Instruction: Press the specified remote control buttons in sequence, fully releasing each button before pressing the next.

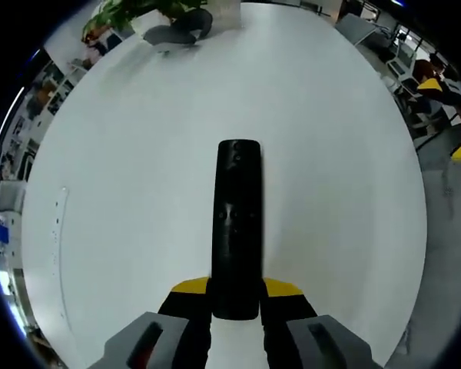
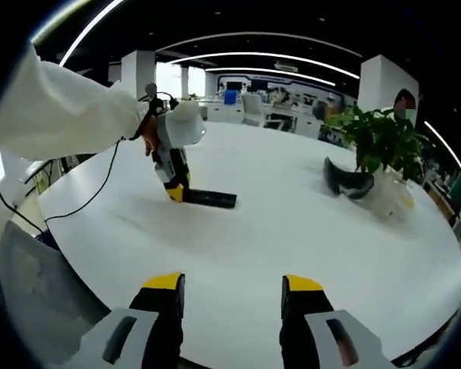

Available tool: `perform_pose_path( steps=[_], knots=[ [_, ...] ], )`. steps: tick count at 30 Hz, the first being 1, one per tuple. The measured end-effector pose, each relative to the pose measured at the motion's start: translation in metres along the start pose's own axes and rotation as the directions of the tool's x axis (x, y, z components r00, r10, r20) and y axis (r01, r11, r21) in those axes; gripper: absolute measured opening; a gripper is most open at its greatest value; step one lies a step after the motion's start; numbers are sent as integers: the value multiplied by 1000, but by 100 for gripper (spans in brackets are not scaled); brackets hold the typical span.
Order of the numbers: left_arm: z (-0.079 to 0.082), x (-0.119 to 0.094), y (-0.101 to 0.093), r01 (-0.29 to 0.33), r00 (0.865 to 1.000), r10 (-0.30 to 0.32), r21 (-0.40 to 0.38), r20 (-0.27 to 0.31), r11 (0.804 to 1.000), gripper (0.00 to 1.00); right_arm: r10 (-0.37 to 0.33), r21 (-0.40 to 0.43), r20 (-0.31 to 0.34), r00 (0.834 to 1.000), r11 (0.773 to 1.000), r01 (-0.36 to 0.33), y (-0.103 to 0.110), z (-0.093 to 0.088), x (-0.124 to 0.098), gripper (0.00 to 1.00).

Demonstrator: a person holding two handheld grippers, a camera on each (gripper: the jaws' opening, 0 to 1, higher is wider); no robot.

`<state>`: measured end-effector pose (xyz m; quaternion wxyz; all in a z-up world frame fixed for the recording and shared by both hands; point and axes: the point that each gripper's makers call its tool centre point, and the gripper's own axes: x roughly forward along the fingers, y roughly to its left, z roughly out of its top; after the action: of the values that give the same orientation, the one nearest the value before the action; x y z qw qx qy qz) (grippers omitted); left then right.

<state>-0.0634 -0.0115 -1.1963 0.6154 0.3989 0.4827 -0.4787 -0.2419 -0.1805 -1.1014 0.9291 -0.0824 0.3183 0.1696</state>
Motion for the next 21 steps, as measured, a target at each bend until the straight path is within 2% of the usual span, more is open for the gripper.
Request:
perform_pose_path(
  steps=[4,9,21],
  knots=[
    [-2,0,-9,3,1000,-3,0,3,1000,23,5,8,0,1000,1000,-5,0,0,-2,33],
    [-4,-1,-18,0,1000,0,-10,3,1000,23,0,15,3,1000,1000,0,-1,0,-3,29],
    [-7,-2,-46,-4,1000,5,-16,5,1000,23,15,21,-14,1000,1000,-15,1,-3,-5,8]
  ],
)
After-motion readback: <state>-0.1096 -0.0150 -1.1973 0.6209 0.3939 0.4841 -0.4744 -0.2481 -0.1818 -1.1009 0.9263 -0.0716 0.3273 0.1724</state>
